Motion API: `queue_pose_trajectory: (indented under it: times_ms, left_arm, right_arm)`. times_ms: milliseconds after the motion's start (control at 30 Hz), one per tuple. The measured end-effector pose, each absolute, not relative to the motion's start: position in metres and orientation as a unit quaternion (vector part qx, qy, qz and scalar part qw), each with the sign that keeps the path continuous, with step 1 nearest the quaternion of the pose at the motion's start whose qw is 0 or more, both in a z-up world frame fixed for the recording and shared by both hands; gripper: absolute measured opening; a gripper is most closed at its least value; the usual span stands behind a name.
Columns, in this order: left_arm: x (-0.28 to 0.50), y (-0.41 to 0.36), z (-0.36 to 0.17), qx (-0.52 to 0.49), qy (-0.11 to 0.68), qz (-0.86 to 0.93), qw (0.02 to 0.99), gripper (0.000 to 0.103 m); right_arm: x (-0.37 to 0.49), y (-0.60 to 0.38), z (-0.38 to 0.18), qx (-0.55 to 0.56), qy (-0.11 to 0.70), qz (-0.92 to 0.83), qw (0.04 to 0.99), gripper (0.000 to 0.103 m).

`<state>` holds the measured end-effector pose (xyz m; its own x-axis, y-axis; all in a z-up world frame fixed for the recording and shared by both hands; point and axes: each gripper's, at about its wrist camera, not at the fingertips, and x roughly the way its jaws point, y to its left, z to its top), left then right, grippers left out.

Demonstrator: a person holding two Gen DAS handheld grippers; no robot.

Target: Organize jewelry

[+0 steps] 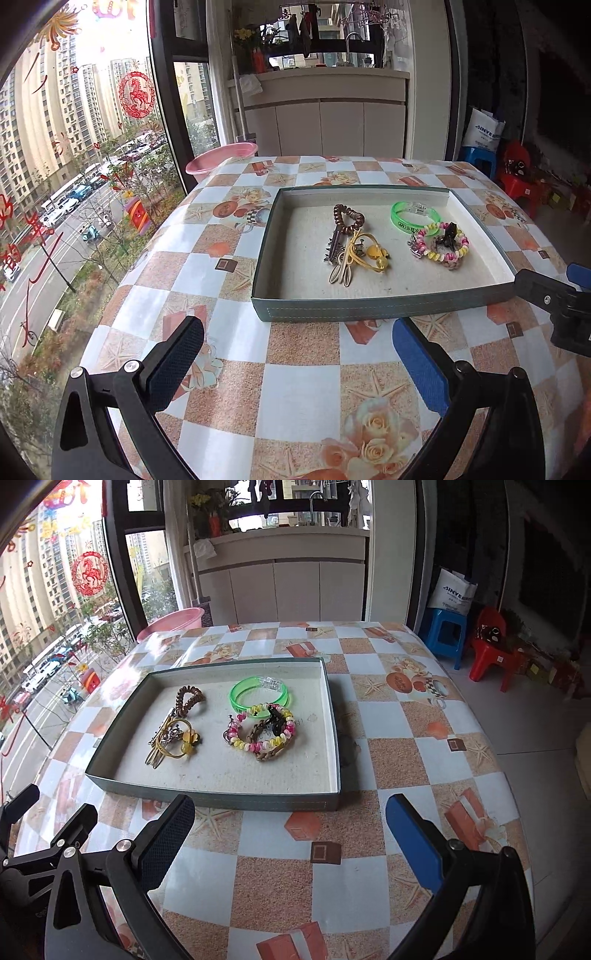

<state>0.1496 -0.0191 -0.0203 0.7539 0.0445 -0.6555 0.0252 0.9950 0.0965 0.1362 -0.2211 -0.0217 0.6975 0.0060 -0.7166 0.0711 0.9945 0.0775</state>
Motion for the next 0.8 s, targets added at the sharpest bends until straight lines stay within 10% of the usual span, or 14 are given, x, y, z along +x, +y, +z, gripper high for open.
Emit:
queue_pose_trajectory:
  times_ms: [800]
  left_arm:
    - [0.141, -0.017, -0.032, 0.040, 0.356, 0.014, 0.934, 0.103]
  right_arm:
    - [0.109, -0.207, -0.029, 0.022, 0.369, -0.029, 0.929, 0.103]
